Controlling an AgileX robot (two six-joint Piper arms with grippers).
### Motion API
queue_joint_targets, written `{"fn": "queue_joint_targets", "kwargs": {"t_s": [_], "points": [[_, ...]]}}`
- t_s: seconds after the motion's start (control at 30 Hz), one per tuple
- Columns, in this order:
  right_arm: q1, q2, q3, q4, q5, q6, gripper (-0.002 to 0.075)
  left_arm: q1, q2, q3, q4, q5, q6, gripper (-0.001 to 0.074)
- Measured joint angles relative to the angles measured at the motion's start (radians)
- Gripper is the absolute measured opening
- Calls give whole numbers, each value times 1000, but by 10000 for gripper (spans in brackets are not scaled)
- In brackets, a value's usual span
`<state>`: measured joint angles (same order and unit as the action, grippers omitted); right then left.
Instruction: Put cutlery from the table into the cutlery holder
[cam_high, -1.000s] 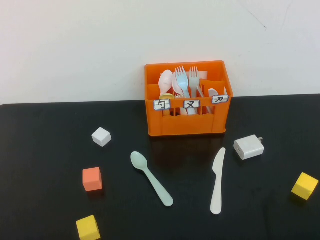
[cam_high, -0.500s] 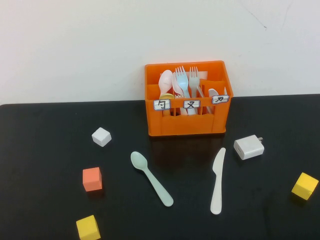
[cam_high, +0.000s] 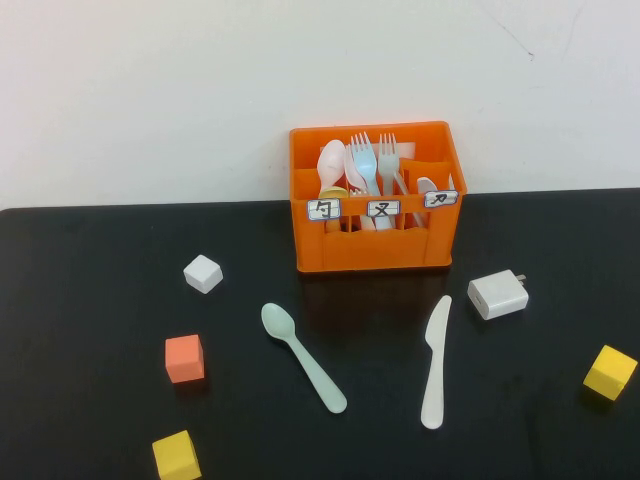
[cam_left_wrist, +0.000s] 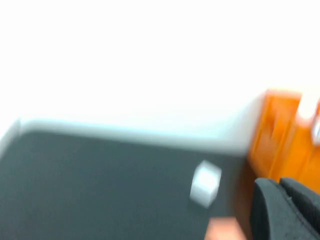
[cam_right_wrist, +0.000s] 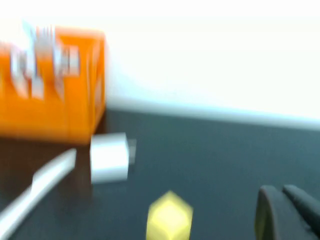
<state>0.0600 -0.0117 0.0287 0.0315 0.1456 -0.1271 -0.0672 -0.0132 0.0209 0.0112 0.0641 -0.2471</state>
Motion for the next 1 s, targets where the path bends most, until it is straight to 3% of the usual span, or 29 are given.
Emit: {"fn": "queue_joint_targets", "kwargs": {"t_s": [0.17,0.37,0.87,1.0], "points": [[0,0,0,0,-234,-10,-2,0,0,0,0,-283,0,-1],[0,0,0,0,-384,-12,-2,0,0,0,0,-461,0,-1],[0,0,-5,0,-457,-12,-2,0,-2,0,-18,-538,-82,-1],[0,0,-98,-3,-329,-12,-2,0,-2,-80,-25,-363,-99,-1]]}}
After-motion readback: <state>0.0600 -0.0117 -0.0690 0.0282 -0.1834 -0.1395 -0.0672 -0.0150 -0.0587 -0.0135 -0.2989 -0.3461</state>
